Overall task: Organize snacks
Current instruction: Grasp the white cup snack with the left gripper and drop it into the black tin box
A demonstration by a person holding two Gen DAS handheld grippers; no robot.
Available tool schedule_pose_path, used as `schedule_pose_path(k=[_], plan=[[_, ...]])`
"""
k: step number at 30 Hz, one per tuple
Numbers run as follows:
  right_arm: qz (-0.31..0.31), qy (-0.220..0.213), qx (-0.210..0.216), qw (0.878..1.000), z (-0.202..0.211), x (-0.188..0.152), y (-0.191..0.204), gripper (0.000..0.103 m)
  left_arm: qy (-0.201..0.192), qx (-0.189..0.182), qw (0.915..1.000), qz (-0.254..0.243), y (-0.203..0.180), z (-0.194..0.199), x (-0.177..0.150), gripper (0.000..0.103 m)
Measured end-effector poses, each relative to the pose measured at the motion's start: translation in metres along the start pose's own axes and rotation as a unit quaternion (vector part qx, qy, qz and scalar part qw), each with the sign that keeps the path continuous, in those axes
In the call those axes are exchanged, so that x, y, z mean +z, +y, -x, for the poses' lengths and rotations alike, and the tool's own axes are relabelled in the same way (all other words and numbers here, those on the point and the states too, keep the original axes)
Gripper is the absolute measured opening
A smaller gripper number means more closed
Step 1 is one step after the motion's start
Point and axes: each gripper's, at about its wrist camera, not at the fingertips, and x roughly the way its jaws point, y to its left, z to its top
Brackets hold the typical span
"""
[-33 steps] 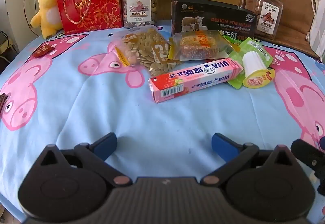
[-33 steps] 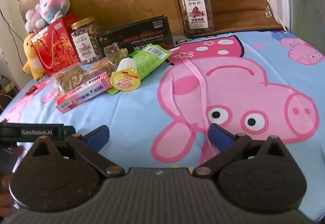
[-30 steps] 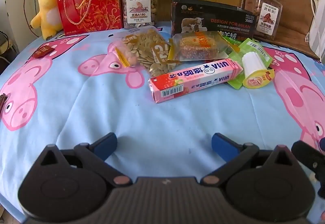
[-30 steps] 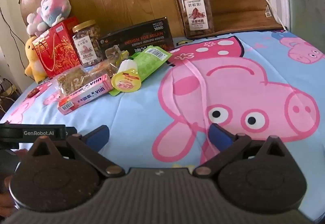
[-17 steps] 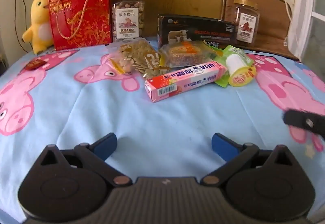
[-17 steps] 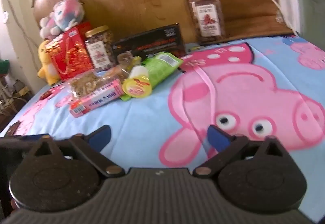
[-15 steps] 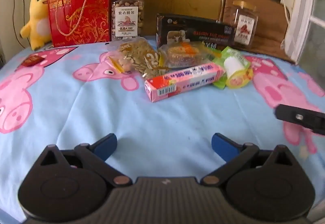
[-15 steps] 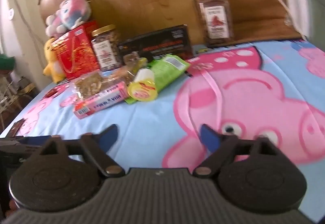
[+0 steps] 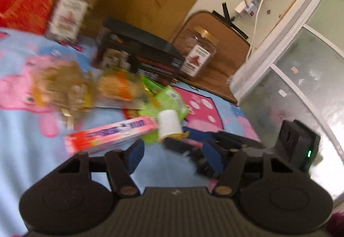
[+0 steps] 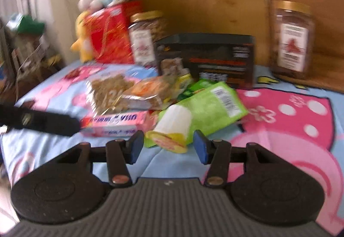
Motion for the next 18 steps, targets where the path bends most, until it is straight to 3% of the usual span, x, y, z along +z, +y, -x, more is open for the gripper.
schedule_pose_path(k=[7,13,16,18], plan=[[0.051,0.008,0.015,0.999,0.003,-0.002,0.003,0.054,0.041,-0.015,0.9990,0.008,0.000,-0.057,0.014,0.057],[0.073,0.016,0.008,0.997,-0.009,0.001,0.000,0.053,0.052,-0.022,0.9975,0.042,0.009,-0.077,0.024,0.055],[0.065,0.015,0.001,0.998,-0.011,0.000,-0.003,0.037,0.055,-0.011,0.9979,0.032,0.003,-0.078,0.024,0.041],[0.050,0.013,-0.005,0.999,-0.006,0.002,-0.009,0.034,0.054,-0.022,0.9976,0.037,0.001,-0.072,0.025,0.041]])
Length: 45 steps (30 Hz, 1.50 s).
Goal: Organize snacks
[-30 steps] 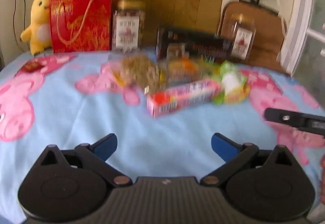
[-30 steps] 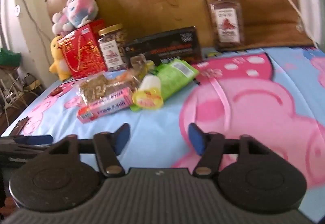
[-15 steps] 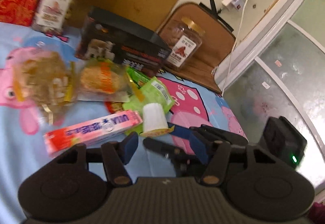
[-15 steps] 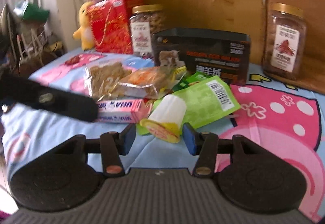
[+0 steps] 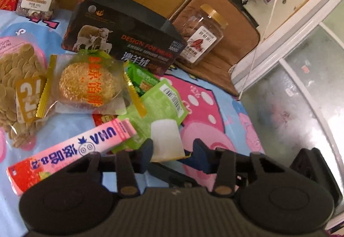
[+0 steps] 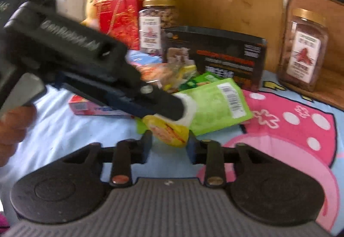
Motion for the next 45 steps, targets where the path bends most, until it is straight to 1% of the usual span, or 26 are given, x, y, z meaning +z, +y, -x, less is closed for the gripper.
schedule_pose_path(k=[2,4,7,9,12,15,18,20,21,23,25,27,29,30,31,32,33,35,37,39,41,43,45], plan=[[-0.016,-0.008,0.009,1.000,0.010,0.001,-0.004,0.034,-0.003,-0.017,0.9999,-0.002,-0.005,0.005,0.004,0.040],[-0.014,-0.020,0.004,1.000,0.019,0.007,-0.004,0.033,-0.010,-0.020,0.9997,-0.012,-0.013,0.010,0.011,0.040],[-0.001,-0.051,-0.006,0.999,0.025,0.030,-0.008,0.032,-0.025,-0.016,0.9986,-0.045,-0.027,0.012,0.039,0.042],[0.013,-0.070,-0.017,0.997,0.019,0.051,-0.015,0.032,-0.039,-0.011,0.9977,-0.055,-0.031,0.011,0.067,0.042],[0.016,-0.086,-0.023,0.996,-0.005,0.084,-0.035,0.032,-0.058,0.002,0.9967,-0.058,-0.029,0.000,0.108,0.042],[0.010,-0.089,-0.024,0.996,-0.036,0.110,-0.053,0.032,-0.074,0.018,0.9964,-0.039,-0.017,-0.017,0.141,0.042],[0.007,-0.082,-0.030,0.996,-0.069,0.126,-0.065,0.032,-0.078,0.038,0.9956,-0.033,-0.003,-0.036,0.162,0.043],[0.015,-0.070,-0.039,0.997,-0.085,0.130,-0.064,0.033,-0.072,0.049,0.9961,-0.015,0.010,-0.050,0.172,0.043],[0.014,-0.061,-0.042,0.997,-0.092,0.130,-0.063,0.034,-0.068,0.055,0.9962,-0.007,0.014,-0.054,0.171,0.043],[0.010,-0.061,-0.049,0.997,-0.096,0.128,-0.064,0.036,-0.062,0.067,0.9958,0.005,0.025,-0.062,0.170,0.040],[0.006,-0.064,-0.055,0.996,-0.092,0.128,-0.068,0.040,-0.070,0.061,0.9957,0.000,0.029,-0.053,0.167,0.041],[0.004,-0.084,-0.059,0.995,-0.078,0.124,-0.066,0.041,-0.080,0.033,0.9962,0.005,0.031,-0.036,0.163,0.041],[-0.005,-0.092,-0.055,0.994,-0.065,0.116,-0.065,0.041,-0.096,0.009,0.9953,0.004,0.032,-0.007,0.155,0.043],[-0.017,-0.094,-0.043,0.995,-0.054,0.111,-0.064,0.041,-0.107,-0.001,0.9943,0.005,0.034,0.010,0.148,0.044],[-0.032,-0.092,-0.021,0.995,-0.045,0.105,-0.063,0.041,-0.115,-0.007,0.9933,0.005,0.035,0.024,0.141,0.044],[-0.044,-0.087,-0.003,0.995,-0.041,0.100,-0.062,0.041,-0.119,-0.003,0.9929,0.006,0.038,0.039,0.133,0.044],[-0.060,-0.077,0.019,0.995,-0.036,0.091,-0.059,0.041,-0.120,0.011,0.9927,0.008,0.042,0.053,0.123,0.044],[-0.084,-0.056,0.044,0.994,-0.035,0.076,-0.053,0.041,-0.124,0.022,0.9918,0.020,0.053,0.076,0.101,0.044],[-0.104,-0.040,0.059,0.992,-0.036,0.064,-0.045,0.041,-0.122,0.023,0.9914,0.042,0.067,0.092,0.076,0.044],[-0.120,-0.032,0.074,0.990,-0.035,0.054,-0.036,0.041,-0.126,0.051,0.9893,0.053,0.080,0.106,0.055,0.044],[-0.122,-0.036,0.074,0.989,-0.031,0.049,-0.026,0.041,-0.132,0.074,0.9865,0.063,0.092,0.121,0.034,0.044],[-0.127,-0.041,0.084,0.988,-0.025,0.047,-0.014,0.041,-0.134,0.072,0.9852,0.079,0.103,0.132,0.021,0.044],[-0.130,-0.044,0.091,0.986,-0.019,0.041,-0.002,0.041,-0.135,0.059,0.9848,0.091,0.110,0.140,0.008,0.044]])
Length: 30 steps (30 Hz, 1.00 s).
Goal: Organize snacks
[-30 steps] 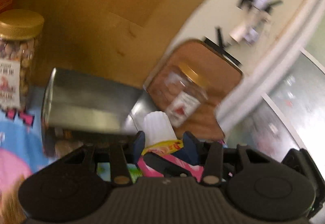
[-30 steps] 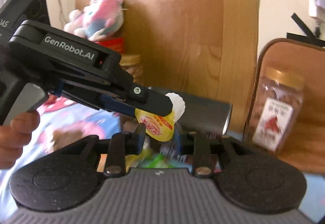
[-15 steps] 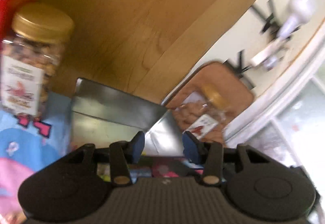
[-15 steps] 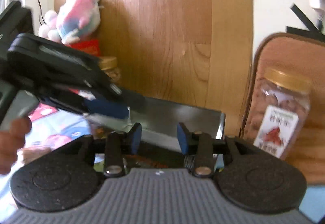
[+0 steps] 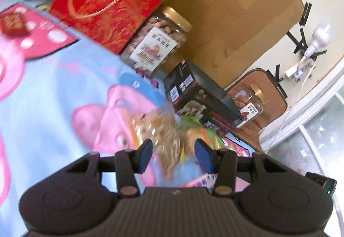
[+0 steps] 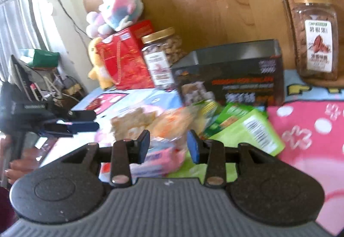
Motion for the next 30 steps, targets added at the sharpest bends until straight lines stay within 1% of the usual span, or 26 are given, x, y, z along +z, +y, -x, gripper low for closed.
schedule_pose_path(k=[2,5,7,8,10,11,14,15,16,18,20,21,22,23,25,27,29,30], plan=[[0.008,0.000,-0.006,1.000,0.000,0.002,0.010,0.041,0.000,-0.011,0.9999,-0.005,0.001,0.005,-0.008,0.044],[0.001,0.005,0.006,1.000,-0.004,0.009,0.022,0.041,-0.019,-0.004,0.9998,-0.003,0.008,0.012,-0.013,0.044],[0.030,0.017,0.026,0.999,-0.021,0.019,0.038,0.042,-0.025,-0.005,0.9996,0.014,0.018,0.016,-0.011,0.044],[0.057,0.030,0.032,0.997,-0.033,0.024,0.046,0.042,-0.029,-0.006,0.9993,0.022,0.023,0.019,-0.012,0.044],[0.105,0.047,0.021,0.993,-0.064,0.039,0.061,0.042,-0.038,-0.005,0.9988,0.032,0.032,0.027,-0.014,0.044],[0.118,0.064,0.018,0.991,-0.085,0.048,0.065,0.042,-0.041,-0.002,0.9984,0.038,0.035,0.031,-0.017,0.044],[0.116,0.097,-0.012,0.988,-0.132,0.065,0.060,0.042,-0.042,0.000,0.9977,0.054,0.044,0.040,-0.025,0.044],[0.095,0.118,-0.016,0.988,-0.146,0.068,0.053,0.043,-0.041,0.001,0.9975,0.058,0.047,0.044,-0.027,0.044],[0.062,0.134,-0.005,0.989,-0.156,0.068,0.044,0.043,-0.041,0.001,0.9973,0.060,0.049,0.047,-0.029,0.044],[0.013,0.141,0.032,0.989,-0.151,0.059,0.039,0.044,-0.043,-0.004,0.9973,0.060,0.053,0.055,-0.032,0.044],[0.012,0.145,0.070,0.987,-0.138,0.043,0.054,0.047,-0.047,-0.006,0.9971,0.059,0.055,0.061,-0.035,0.051],[0.018,0.158,0.093,0.983,-0.133,0.033,0.064,0.048,-0.050,-0.005,0.9969,0.060,0.056,0.063,-0.036,0.056],[0.020,0.172,0.125,0.977,-0.128,0.025,0.073,0.046,-0.052,-0.003,0.9969,0.059,0.057,0.064,-0.036,0.056],[0.022,0.178,0.143,0.973,-0.122,0.019,0.078,0.046,-0.054,-0.001,0.9969,0.057,0.058,0.065,-0.036,0.056],[0.057,0.145,0.121,0.980,-0.102,0.008,0.091,0.047,-0.061,0.008,0.9966,0.056,0.059,0.070,-0.037,0.056],[0.088,0.116,0.107,0.984,-0.080,-0.004,0.096,0.049,-0.069,0.011,0.9961,0.053,0.061,0.076,-0.037,0.056],[0.108,0.121,0.117,0.980,-0.066,-0.016,0.106,0.048,-0.072,0.019,0.9962,0.045,0.061,0.077,-0.033,0.056],[0.129,0.121,0.113,0.978,-0.057,-0.025,0.113,0.048,-0.071,0.026,0.9963,0.041,0.062,0.075,-0.030,0.056]])
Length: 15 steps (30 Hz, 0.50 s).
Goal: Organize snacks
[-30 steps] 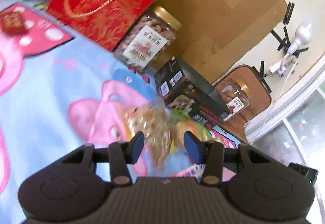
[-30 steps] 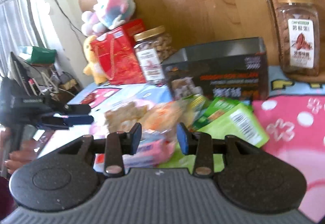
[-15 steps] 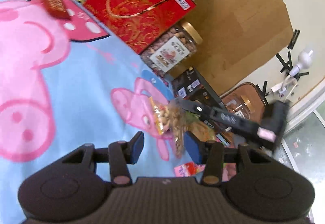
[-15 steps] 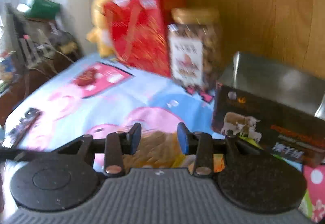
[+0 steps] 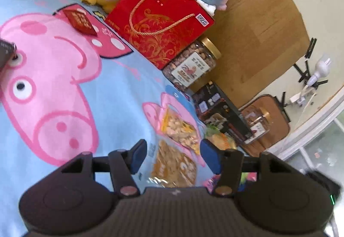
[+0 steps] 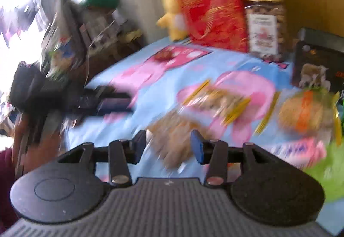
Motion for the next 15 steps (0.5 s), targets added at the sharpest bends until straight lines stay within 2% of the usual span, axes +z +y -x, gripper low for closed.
schedule_pose_path(k=[2,4,7,11,13,14,15], plan=[[0.014,0.002,0.000,1.000,0.006,-0.013,0.011,0.048,0.011,0.002,0.9999,-0.004,0.000,-0.008,0.004,0.056],[-0.002,0.019,0.012,1.000,0.004,-0.020,0.011,0.048,0.032,-0.002,0.9995,0.001,0.000,-0.019,0.004,0.056],[0.000,0.026,-0.028,0.999,-0.007,-0.019,0.001,0.049,0.054,-0.008,0.9985,-0.010,-0.005,-0.031,-0.002,0.056],[-0.013,0.006,-0.056,0.998,-0.015,-0.011,-0.015,0.051,0.061,-0.008,0.9980,-0.009,-0.007,-0.035,-0.007,0.056],[-0.023,0.004,-0.036,0.999,-0.020,-0.008,-0.018,0.068,0.069,-0.024,0.9973,0.008,-0.004,-0.039,-0.008,0.055],[-0.018,0.001,-0.033,0.999,-0.024,-0.009,-0.017,0.069,0.079,-0.043,0.9958,0.020,-0.003,-0.040,-0.010,0.052],[-0.004,-0.004,-0.042,0.999,-0.028,-0.010,-0.014,0.070,0.087,-0.065,0.9936,0.030,-0.003,-0.041,-0.013,0.043]])
